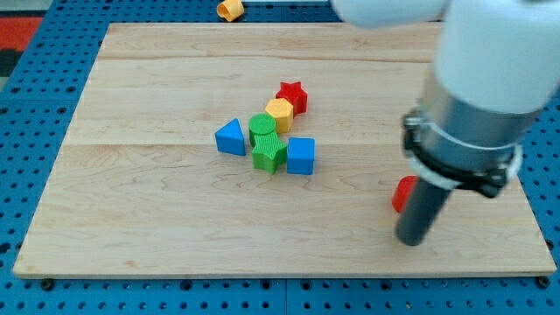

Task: Move red circle to the bottom side of the red star

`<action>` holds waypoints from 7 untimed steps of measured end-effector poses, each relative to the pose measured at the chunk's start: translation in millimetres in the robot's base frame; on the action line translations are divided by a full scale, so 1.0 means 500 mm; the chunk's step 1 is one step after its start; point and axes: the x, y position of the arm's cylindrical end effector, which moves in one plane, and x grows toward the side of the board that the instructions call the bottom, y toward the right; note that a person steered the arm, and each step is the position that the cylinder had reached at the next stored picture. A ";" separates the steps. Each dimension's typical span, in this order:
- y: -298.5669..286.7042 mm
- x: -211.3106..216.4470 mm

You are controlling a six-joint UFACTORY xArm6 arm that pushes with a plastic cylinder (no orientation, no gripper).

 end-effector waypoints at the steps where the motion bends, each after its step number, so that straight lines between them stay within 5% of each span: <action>1: 0.025 -0.046; 7: -0.046 -0.331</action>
